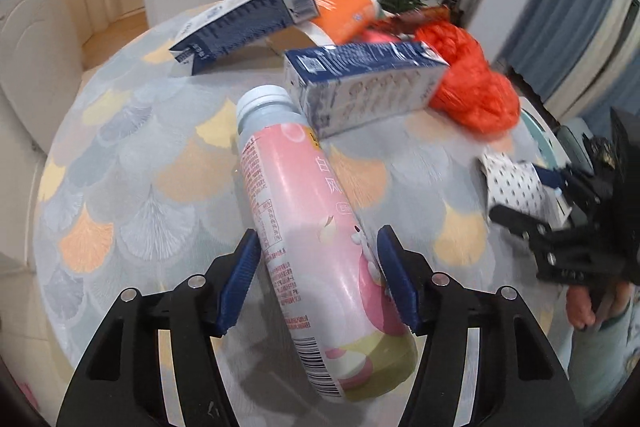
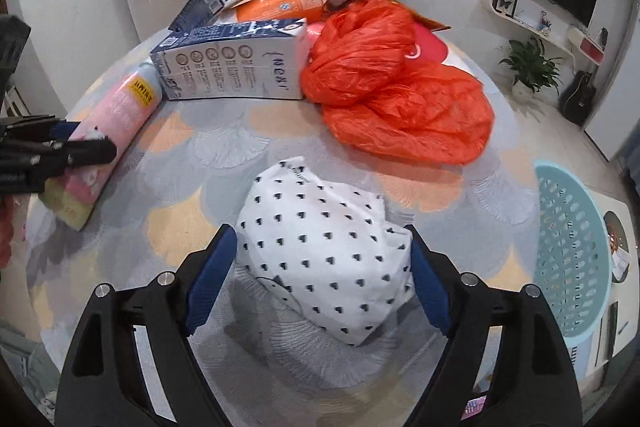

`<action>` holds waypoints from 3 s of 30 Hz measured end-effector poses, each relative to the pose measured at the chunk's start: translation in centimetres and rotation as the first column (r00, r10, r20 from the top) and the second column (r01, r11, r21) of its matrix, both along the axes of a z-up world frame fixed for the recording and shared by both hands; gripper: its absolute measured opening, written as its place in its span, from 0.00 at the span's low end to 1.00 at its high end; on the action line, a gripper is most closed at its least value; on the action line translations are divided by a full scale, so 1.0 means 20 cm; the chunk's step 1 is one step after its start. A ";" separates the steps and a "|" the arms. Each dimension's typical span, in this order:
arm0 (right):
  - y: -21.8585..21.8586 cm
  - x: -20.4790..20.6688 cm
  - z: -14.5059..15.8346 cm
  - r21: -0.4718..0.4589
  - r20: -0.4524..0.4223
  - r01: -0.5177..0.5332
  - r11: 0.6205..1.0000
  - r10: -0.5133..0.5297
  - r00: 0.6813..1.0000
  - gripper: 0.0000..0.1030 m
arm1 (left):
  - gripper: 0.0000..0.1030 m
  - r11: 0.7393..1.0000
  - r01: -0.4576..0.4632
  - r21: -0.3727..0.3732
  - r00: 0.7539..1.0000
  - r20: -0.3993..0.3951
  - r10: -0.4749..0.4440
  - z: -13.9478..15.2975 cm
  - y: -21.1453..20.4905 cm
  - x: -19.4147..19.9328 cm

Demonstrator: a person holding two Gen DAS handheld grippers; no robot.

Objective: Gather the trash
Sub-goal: 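Grasp the pink drink bottle with the left gripper while the right grasps the heart-print tissue pack, then lift both items over the blue basket and open both grippers to drop them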

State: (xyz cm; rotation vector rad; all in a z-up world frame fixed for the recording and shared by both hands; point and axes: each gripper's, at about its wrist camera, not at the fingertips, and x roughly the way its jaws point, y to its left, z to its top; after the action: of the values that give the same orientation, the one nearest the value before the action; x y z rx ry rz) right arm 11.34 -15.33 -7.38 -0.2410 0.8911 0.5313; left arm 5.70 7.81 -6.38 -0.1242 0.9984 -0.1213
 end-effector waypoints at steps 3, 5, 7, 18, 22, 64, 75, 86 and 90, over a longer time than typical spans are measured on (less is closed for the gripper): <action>0.00 -0.03 0.00 0.012 0.003 0.008 1.000 -0.008 1.000 0.62 | 0.61 1.000 0.013 -0.028 1.000 -0.011 -0.013 -0.02 0.01 -0.05; 0.00 -0.05 0.01 0.022 0.008 0.007 1.000 -0.007 1.000 0.55 | 0.69 0.999 0.014 -0.036 1.000 -0.006 -0.014 -0.02 -0.02 -0.07; 0.01 -0.07 0.02 0.030 0.012 0.000 1.000 -0.001 1.000 0.45 | 0.78 0.999 -0.003 -0.033 1.000 0.005 0.003 -0.02 -0.02 -0.09; 0.05 -0.21 0.05 0.007 0.081 0.011 1.000 -0.012 0.997 0.19 | 0.60 0.994 -0.061 0.092 0.998 -0.007 0.062 -0.07 -0.16 -0.10; -0.01 -0.22 0.11 0.057 0.093 0.036 0.998 -0.042 0.995 0.18 | 0.57 0.995 -0.074 0.062 0.997 0.007 0.074 -0.05 -0.14 -0.13; -0.11 -0.12 0.18 0.182 0.042 0.110 0.977 -0.120 0.992 0.18 | 0.72 0.985 0.002 -0.173 0.995 0.094 0.014 0.02 -0.01 -0.30; -0.24 -0.17 0.25 0.195 0.075 0.146 0.970 -0.163 0.984 0.18 | 0.44 0.990 -0.048 -0.136 0.999 0.018 0.051 -0.02 -0.10 -0.10; -0.49 -0.11 0.41 0.307 0.134 0.257 0.916 -0.309 0.942 0.18 | 0.44 0.990 0.061 -0.124 0.957 0.289 -0.023 0.44 -0.28 -0.10; -0.66 -0.03 0.47 0.338 0.141 0.332 0.881 -0.396 0.907 0.18 | 0.44 0.971 0.181 -0.159 0.940 0.320 -0.122 0.56 -0.45 0.07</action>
State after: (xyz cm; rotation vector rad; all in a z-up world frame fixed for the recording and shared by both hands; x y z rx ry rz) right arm 10.79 -28.52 2.10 0.1568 0.6184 0.2769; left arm 7.05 -1.28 4.77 -0.1932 0.6813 -0.3665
